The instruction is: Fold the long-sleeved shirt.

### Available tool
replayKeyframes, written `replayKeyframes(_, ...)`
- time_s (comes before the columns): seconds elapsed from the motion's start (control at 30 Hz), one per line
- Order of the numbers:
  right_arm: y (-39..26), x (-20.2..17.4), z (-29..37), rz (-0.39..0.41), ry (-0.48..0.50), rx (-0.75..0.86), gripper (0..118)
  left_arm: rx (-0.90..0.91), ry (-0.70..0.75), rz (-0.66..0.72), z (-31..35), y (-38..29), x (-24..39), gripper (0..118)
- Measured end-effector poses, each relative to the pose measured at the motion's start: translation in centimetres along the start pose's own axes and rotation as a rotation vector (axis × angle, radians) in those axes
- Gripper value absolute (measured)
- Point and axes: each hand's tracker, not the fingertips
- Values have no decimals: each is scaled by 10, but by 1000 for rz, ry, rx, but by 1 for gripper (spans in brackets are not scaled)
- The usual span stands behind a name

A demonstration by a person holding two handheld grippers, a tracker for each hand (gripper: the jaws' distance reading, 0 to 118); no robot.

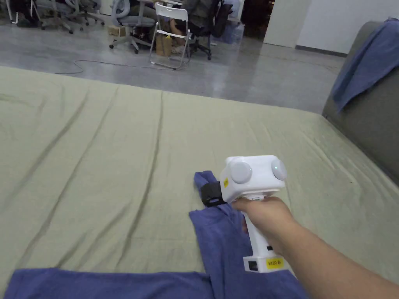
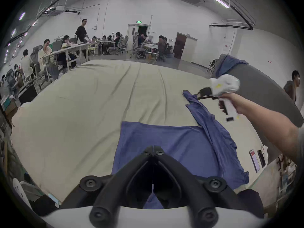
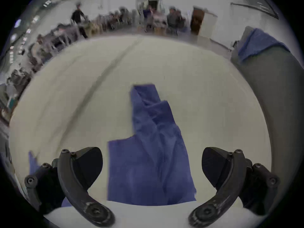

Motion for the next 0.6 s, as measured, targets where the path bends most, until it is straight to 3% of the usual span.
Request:
replayKeyframes(0.13, -3, -1, -59, -38, -27, -149, 118, -21, -6, -7, -17, -8, -5, 0)
replayKeyframes(0.17, -4, 1, -59, -58, -32, -171, 110, -27, -1, -8, -18, -10, -7, 0)
replayKeyframes(0.2, -4, 5, -54, -116, 92, -154, 98, -34, -3, -3, -19, -12, -9, 0)
replayKeyframes(0.23, -3, 7, -44, -119, 37, -124, 92, -43, -9, 5, -25, -11, -10, 0)
replayKeyframes(0.27, -2, 9, -31, -102, 59, -79, 71, -46, -15, 10, -24, -13, -10, 0)
replayKeyframes(0.3, 0, 11, -19, -86, 83, -51, 0, -46, -19, 13, -23, -14, -9, 0)
replayKeyframes(0.37, 4, 15, 15, -24, 2, -16, 2, -44, -23, 20, -22, -14, -6, 0)
replayKeyframes(0.43, 0, 23, 48, -7, 56, 16, 2, -39, -37, 32, -14, -14, -1, 0)
replayKeyframes(0.5, -19, 32, 87, -25, 41, 82, 2, -32, -45, 26, -5, -9, 4, 0)
replayKeyframes(0.6, -64, 36, 142, 15, 52, 130, 2, -17, -44, 7, 6, -7, 10, 0)
